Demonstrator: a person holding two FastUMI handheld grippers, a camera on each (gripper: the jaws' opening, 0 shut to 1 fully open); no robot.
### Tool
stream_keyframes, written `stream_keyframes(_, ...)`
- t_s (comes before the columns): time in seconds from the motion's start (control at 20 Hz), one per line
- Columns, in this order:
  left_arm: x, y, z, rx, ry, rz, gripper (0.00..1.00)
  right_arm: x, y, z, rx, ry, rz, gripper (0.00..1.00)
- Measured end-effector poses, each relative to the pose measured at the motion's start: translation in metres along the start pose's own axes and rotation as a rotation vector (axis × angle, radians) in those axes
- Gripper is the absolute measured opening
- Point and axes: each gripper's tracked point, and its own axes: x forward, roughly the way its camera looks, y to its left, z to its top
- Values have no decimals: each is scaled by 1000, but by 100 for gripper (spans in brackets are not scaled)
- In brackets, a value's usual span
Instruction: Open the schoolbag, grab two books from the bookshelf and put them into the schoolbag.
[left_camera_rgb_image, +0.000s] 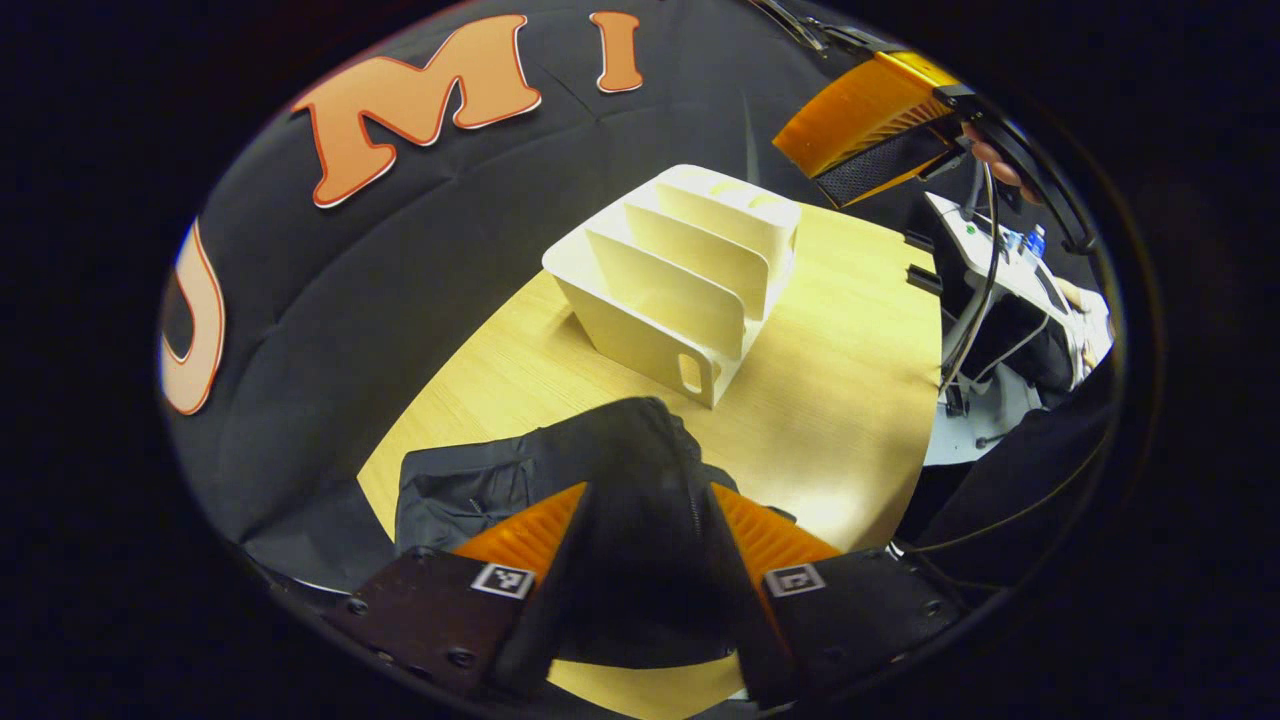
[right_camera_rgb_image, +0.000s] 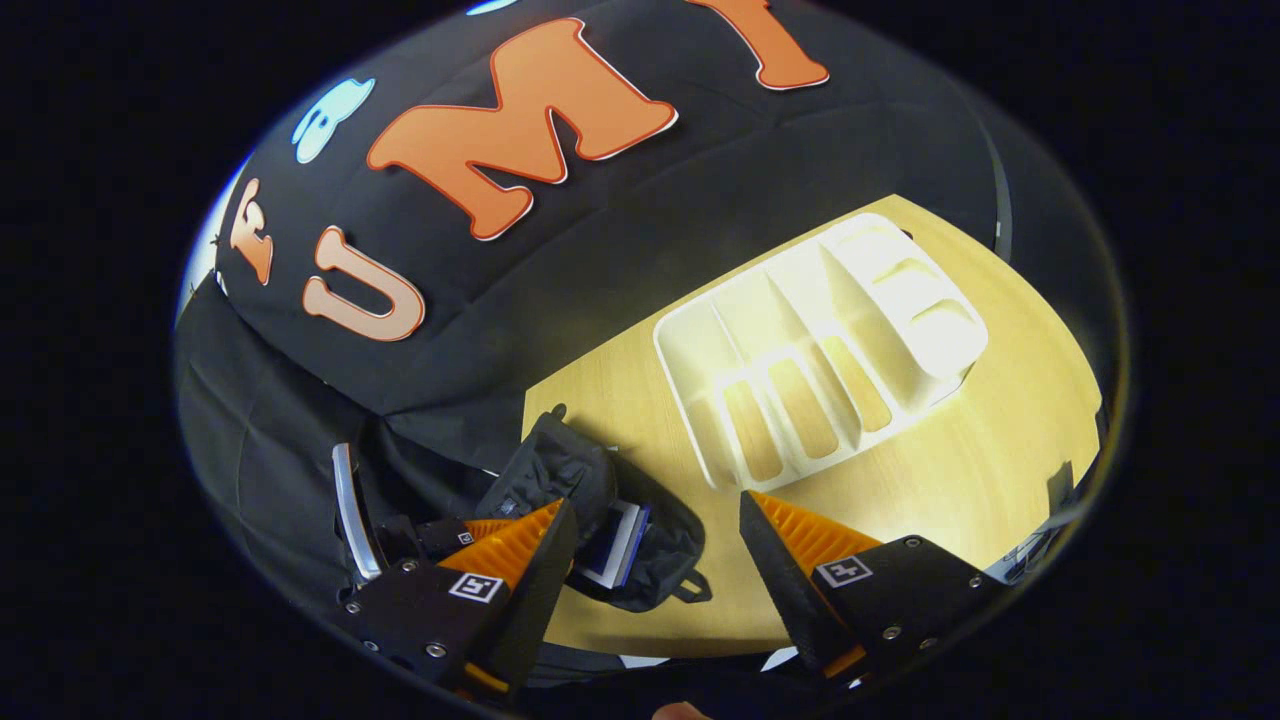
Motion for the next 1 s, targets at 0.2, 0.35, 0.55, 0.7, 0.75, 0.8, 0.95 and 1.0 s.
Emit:
stream_keyframes(0.2,-4,-28,29,-151,-46,81,94,-16,-25,27,-106,-58,26,97)
stream_keyframes(0.35,-12,-43,66,-283,-142,172,96,-34,-37,52,-183,-158,56,97)
stream_keyframes(0.55,-42,-58,129,-448,-341,332,97,-57,-49,76,-315,-293,68,97)
stream_keyframes(0.7,-56,-60,168,-518,-499,454,96,-77,-43,91,-431,-411,84,97)
stream_keyframes(0.75,-62,-64,177,-529,-542,482,96,-87,-43,93,-467,-456,77,97)
stream_keyframes(0.8,-70,-67,188,-529,-584,513,96,-95,-43,99,-500,-504,70,97)
stream_keyframes(0.95,-98,-76,207,-489,-683,592,100,-116,-32,103,-572,-619,61,97)
stream_keyframes(1.0,-107,-78,211,-482,-714,610,95,-120,-32,106,-580,-653,48,97)
